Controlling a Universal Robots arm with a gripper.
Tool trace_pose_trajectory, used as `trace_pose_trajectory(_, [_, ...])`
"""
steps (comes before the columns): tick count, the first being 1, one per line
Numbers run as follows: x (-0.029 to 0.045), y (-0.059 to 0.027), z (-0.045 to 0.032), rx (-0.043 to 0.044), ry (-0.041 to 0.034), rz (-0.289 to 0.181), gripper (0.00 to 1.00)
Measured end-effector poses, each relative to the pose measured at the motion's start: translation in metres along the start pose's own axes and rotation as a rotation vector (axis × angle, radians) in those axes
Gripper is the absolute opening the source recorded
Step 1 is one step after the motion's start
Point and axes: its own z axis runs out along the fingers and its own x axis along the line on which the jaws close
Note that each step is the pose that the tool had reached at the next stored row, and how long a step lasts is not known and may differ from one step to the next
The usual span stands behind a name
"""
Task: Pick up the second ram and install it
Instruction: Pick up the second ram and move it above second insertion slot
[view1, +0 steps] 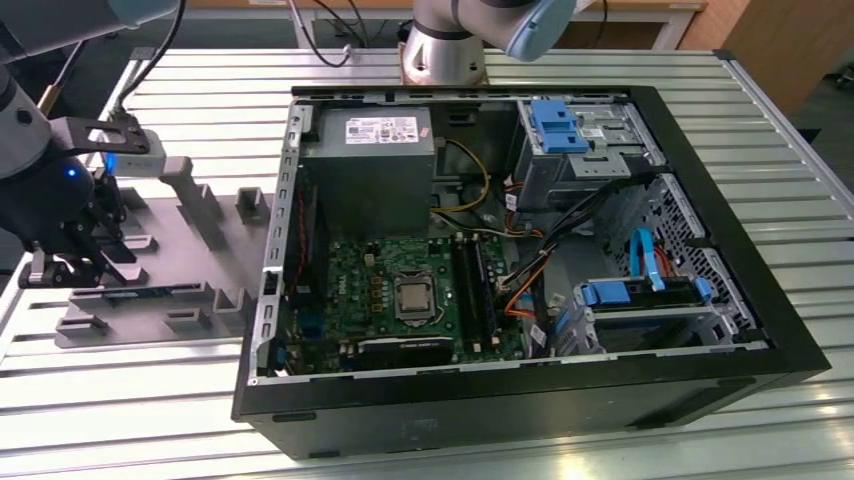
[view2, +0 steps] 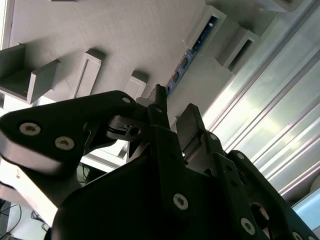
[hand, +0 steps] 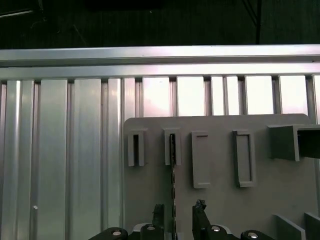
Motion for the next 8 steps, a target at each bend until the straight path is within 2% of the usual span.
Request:
trace_pose_trajectory(5, [0.0005,0.0073,0.0021,-0.0004,0.0005,-0.012,0.36])
trace_pose_trajectory(8, [0.0006,0.008,0.0023,-0.0005,0.0005,-0.013,0.36])
